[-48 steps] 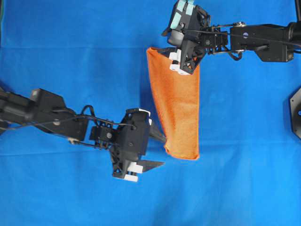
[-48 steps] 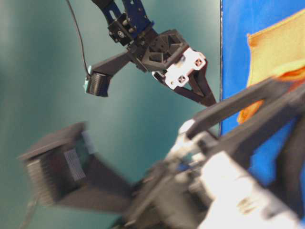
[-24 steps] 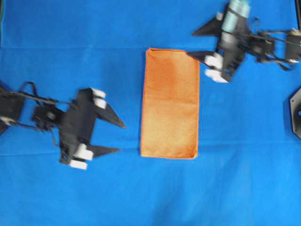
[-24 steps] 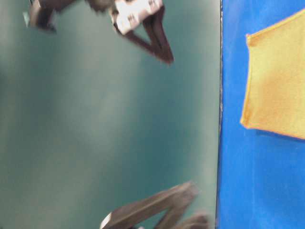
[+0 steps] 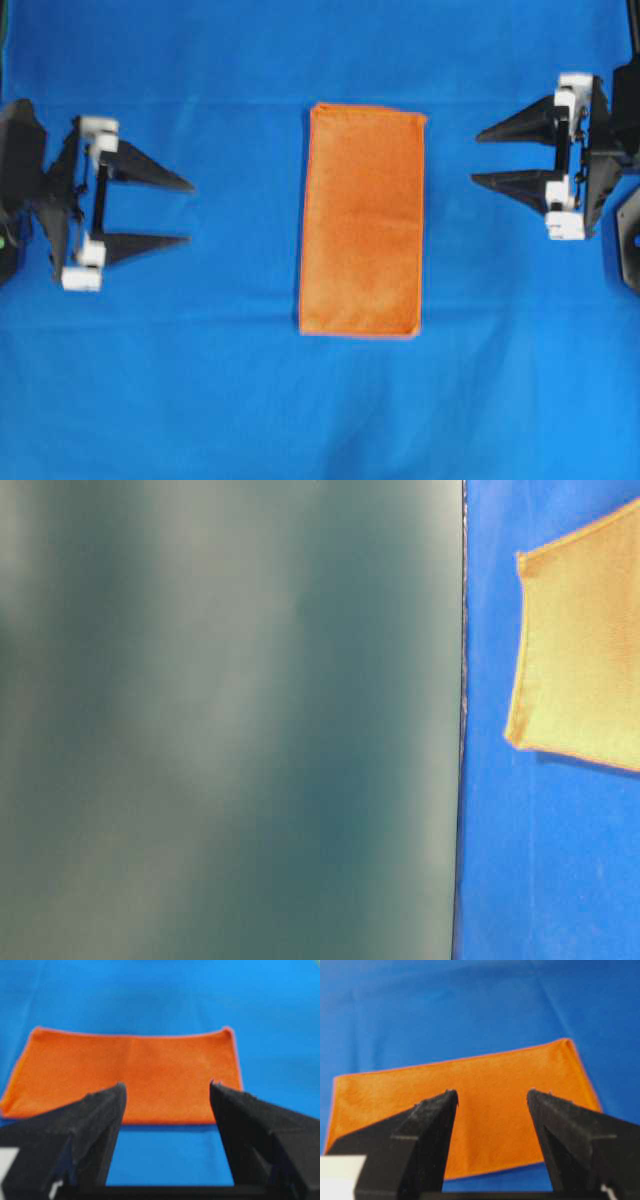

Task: Fold the orange towel.
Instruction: 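Retract both grippers to the sides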

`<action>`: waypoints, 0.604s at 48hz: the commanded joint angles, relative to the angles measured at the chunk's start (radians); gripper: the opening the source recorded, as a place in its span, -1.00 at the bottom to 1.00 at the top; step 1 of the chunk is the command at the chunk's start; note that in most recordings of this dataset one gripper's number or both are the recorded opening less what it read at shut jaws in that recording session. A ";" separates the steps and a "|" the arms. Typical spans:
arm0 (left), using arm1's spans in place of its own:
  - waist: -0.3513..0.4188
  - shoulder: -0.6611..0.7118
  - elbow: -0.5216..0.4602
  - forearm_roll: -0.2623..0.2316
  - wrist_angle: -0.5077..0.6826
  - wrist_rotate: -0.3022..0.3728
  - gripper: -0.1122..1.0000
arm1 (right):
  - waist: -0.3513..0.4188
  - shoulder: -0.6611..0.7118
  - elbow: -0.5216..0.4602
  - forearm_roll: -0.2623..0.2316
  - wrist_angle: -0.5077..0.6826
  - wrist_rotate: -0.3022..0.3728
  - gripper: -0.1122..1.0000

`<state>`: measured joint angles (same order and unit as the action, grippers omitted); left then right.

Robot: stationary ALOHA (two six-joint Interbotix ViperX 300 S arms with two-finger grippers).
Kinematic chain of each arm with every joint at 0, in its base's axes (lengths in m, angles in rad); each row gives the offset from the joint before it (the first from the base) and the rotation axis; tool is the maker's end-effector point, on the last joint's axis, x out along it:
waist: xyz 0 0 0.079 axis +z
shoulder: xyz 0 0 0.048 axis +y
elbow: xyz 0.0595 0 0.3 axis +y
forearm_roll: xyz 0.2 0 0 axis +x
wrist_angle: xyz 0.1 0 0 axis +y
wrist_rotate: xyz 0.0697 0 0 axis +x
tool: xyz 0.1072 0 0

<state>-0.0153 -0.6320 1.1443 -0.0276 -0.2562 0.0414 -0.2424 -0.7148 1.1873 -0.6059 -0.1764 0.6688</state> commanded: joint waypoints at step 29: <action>0.037 0.049 -0.012 -0.002 -0.101 -0.018 0.31 | -0.026 0.041 -0.031 0.028 -0.028 0.000 0.31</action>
<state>0.0077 -0.6167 1.1766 -0.0291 -0.3359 0.0230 -0.2485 -0.6811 1.1965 -0.5844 -0.2163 0.6688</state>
